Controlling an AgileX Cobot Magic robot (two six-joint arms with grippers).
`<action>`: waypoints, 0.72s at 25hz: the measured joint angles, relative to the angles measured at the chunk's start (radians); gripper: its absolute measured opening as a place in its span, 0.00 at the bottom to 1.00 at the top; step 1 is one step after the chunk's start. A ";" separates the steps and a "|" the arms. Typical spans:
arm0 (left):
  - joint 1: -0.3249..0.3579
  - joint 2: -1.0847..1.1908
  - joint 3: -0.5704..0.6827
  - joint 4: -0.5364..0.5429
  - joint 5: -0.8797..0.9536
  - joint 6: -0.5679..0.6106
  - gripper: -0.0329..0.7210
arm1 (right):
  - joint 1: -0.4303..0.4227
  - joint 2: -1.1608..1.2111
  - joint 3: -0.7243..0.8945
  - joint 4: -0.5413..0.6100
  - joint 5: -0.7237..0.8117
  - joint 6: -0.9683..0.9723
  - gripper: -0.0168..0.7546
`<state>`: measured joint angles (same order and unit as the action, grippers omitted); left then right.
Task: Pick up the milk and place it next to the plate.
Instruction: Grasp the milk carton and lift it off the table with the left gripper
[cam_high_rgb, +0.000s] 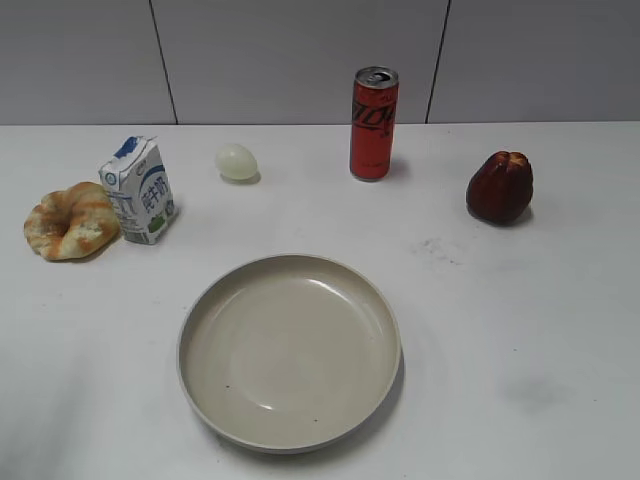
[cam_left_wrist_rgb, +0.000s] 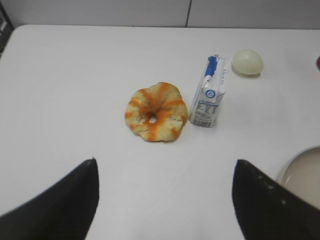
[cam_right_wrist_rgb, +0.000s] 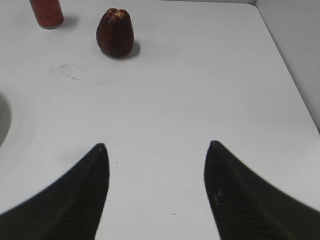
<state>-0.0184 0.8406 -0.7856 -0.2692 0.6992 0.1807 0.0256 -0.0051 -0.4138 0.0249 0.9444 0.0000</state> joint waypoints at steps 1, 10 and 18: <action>-0.011 0.062 -0.054 -0.022 0.016 0.021 0.88 | 0.000 0.000 0.000 0.000 0.000 0.000 0.62; -0.181 0.629 -0.472 -0.021 0.189 0.057 0.88 | 0.000 0.000 0.000 0.000 0.000 0.000 0.62; -0.222 0.976 -0.669 0.037 0.216 0.058 0.88 | 0.000 0.000 0.000 0.000 0.000 0.000 0.62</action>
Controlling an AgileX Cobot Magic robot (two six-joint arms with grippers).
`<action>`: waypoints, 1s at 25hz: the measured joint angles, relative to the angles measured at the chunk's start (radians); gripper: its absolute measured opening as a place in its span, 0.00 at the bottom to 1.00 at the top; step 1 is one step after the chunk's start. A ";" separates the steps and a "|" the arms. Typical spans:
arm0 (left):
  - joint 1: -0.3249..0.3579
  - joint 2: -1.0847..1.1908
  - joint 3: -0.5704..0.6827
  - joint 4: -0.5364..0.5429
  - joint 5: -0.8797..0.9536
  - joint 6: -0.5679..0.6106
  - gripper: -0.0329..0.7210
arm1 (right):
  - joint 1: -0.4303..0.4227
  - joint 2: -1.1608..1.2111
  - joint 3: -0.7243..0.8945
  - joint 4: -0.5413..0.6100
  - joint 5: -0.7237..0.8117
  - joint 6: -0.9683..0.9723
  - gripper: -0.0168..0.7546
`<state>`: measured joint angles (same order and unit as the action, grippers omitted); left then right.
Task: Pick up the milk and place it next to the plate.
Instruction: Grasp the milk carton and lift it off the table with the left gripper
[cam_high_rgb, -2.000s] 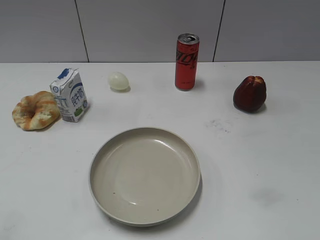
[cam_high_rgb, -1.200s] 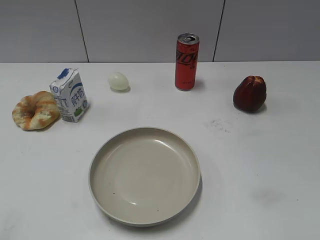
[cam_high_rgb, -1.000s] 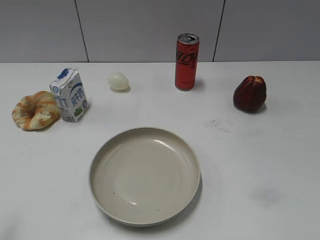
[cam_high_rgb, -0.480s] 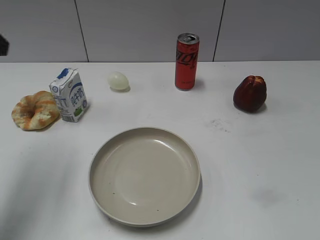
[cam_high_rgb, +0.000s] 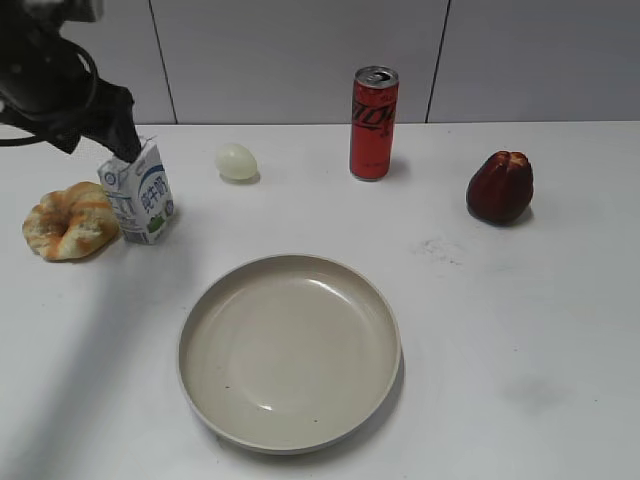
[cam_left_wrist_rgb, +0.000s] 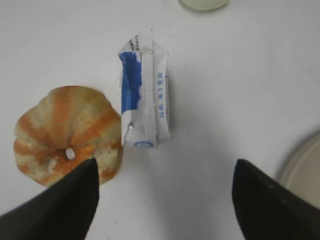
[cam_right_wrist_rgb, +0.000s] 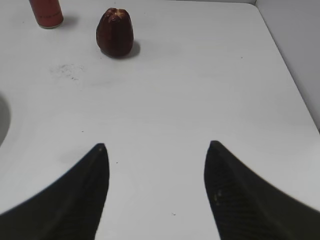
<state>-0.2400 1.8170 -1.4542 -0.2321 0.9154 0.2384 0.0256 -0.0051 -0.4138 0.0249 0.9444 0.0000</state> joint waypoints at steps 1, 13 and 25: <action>0.000 0.027 -0.017 0.002 0.000 0.000 0.88 | 0.000 0.000 0.000 0.000 0.000 0.000 0.62; 0.000 0.236 -0.073 0.039 -0.091 -0.008 0.83 | 0.000 0.000 0.000 0.000 0.000 0.000 0.62; 0.000 0.267 -0.076 0.038 -0.114 -0.012 0.44 | 0.000 0.000 0.000 0.000 0.000 0.000 0.62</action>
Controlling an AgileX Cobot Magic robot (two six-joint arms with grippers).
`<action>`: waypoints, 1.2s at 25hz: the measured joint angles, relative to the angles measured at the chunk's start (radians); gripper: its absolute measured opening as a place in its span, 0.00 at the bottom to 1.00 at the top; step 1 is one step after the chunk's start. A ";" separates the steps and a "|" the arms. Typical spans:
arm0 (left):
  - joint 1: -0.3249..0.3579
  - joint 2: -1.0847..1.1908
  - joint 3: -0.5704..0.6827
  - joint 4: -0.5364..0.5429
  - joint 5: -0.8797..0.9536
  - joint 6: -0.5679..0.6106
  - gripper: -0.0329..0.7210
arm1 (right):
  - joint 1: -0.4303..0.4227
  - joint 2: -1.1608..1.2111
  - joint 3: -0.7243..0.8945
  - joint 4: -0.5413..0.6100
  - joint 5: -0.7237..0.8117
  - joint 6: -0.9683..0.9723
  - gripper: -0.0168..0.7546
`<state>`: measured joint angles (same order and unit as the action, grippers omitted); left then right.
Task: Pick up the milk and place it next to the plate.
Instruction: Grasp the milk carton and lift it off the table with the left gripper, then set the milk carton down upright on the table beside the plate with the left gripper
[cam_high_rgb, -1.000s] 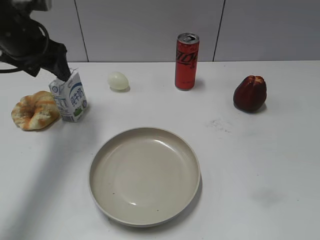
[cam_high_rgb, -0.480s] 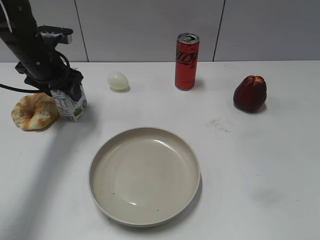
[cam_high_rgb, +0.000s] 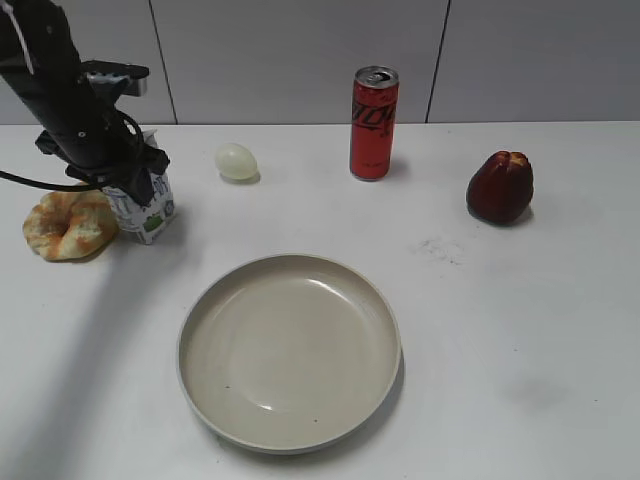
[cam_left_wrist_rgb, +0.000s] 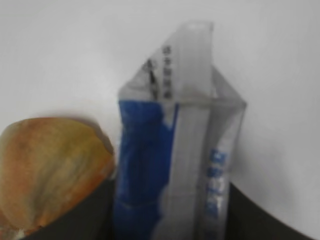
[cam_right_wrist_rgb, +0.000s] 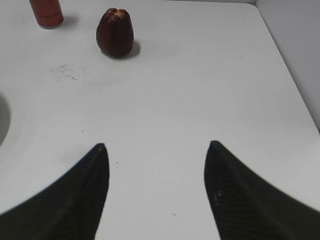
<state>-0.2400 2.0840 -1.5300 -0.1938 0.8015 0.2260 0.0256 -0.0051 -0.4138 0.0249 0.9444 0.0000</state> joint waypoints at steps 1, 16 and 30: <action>0.000 0.000 -0.001 0.000 0.001 0.000 0.44 | 0.000 0.000 0.000 0.000 0.000 0.000 0.62; -0.120 -0.064 -0.108 -0.032 0.098 0.116 0.44 | 0.000 0.000 0.000 0.000 0.000 0.000 0.62; -0.255 0.003 -0.123 -0.155 0.095 0.692 0.44 | 0.000 0.000 0.000 0.000 0.000 0.000 0.62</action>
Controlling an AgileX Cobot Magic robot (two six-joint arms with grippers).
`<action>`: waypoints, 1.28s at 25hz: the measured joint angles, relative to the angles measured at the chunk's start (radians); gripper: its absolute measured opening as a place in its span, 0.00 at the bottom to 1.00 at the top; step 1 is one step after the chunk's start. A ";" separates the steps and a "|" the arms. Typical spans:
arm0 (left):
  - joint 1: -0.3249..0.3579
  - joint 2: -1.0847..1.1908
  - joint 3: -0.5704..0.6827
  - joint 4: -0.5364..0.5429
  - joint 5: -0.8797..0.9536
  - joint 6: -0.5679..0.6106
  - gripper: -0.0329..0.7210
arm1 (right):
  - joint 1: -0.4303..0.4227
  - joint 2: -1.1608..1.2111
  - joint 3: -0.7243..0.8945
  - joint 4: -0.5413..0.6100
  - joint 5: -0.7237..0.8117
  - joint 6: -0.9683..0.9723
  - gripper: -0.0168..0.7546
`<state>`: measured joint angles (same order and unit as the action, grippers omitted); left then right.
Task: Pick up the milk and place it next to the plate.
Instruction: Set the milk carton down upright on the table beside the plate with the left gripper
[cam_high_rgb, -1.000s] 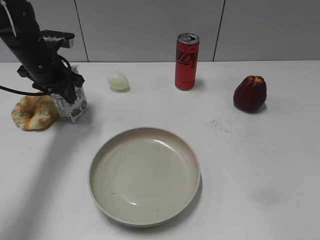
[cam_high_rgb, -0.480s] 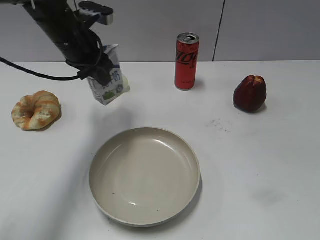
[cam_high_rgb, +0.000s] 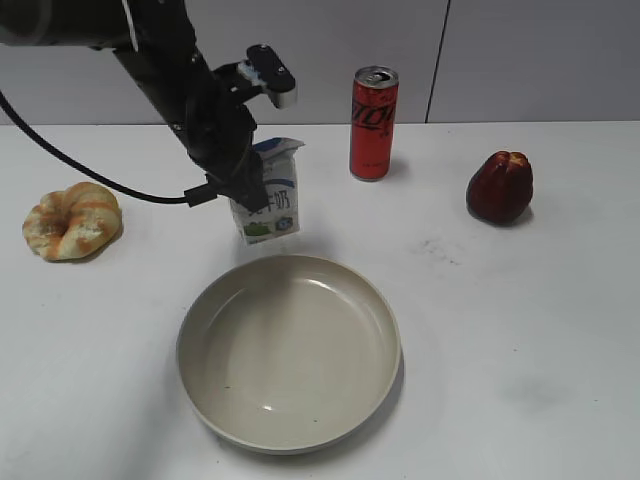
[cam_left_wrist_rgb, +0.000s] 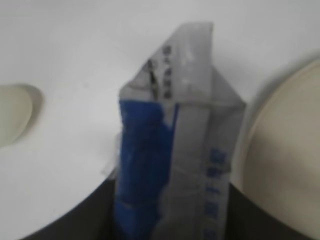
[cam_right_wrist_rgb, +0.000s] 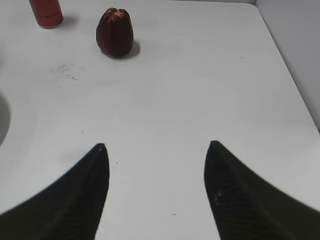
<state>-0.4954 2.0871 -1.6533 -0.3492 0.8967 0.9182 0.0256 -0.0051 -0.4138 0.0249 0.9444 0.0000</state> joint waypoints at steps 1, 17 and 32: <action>-0.001 0.009 0.000 -0.019 0.001 0.035 0.44 | 0.000 0.000 0.000 0.000 0.000 0.000 0.62; -0.004 0.070 -0.003 -0.118 -0.034 0.217 0.60 | 0.000 0.000 0.000 0.000 0.000 0.000 0.62; 0.045 -0.234 -0.005 -0.110 0.094 0.078 0.75 | 0.000 0.000 0.000 0.000 0.000 0.000 0.62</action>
<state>-0.4509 1.8528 -1.6580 -0.4591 0.9902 0.9961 0.0256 -0.0051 -0.4138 0.0249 0.9444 0.0000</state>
